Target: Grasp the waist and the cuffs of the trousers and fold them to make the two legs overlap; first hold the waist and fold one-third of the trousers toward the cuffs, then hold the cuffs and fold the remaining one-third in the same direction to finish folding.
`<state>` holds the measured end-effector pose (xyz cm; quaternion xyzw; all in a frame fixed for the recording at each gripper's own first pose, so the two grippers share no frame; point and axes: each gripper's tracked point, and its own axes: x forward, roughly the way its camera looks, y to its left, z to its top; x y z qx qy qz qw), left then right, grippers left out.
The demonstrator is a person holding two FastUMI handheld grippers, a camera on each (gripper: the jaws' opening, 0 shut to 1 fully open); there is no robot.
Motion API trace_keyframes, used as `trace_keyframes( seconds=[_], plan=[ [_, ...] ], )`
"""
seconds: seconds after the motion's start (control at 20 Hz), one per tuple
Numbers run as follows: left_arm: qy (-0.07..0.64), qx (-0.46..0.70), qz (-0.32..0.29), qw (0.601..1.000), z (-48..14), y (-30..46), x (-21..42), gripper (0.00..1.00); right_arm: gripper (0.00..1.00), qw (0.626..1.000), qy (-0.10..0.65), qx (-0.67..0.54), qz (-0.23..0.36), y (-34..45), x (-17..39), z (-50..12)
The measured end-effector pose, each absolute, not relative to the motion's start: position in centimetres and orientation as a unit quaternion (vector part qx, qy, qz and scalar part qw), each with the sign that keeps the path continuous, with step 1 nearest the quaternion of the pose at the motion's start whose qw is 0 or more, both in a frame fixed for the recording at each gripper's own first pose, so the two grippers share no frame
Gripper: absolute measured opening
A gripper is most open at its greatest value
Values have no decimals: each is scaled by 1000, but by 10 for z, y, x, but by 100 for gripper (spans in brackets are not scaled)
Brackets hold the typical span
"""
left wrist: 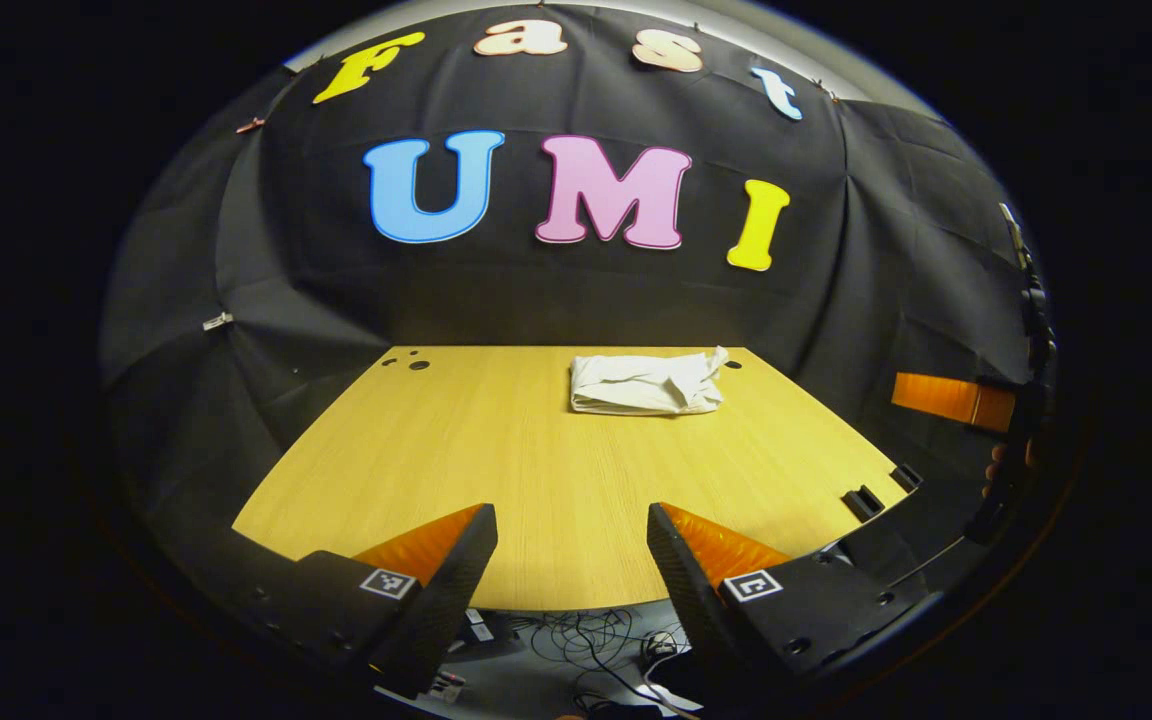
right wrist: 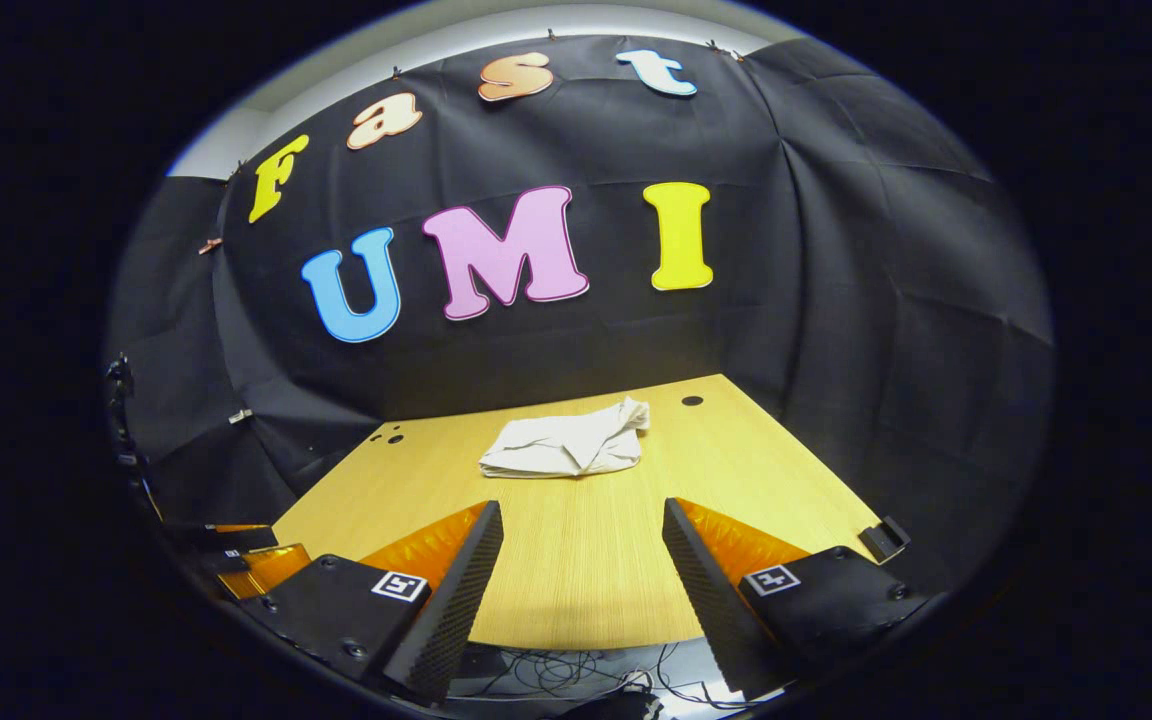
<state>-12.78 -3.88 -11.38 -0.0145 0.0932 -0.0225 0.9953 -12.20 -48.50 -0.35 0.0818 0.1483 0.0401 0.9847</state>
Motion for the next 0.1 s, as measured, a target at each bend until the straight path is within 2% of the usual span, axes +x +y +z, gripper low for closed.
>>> trace_keyframes(
  seconds=[0.1],
  plan=[
    [98, -28, -16, 995, -114, -38, -133, 96, 99, 984, 151, 85, 49, -477, -132, -6]
  ],
)
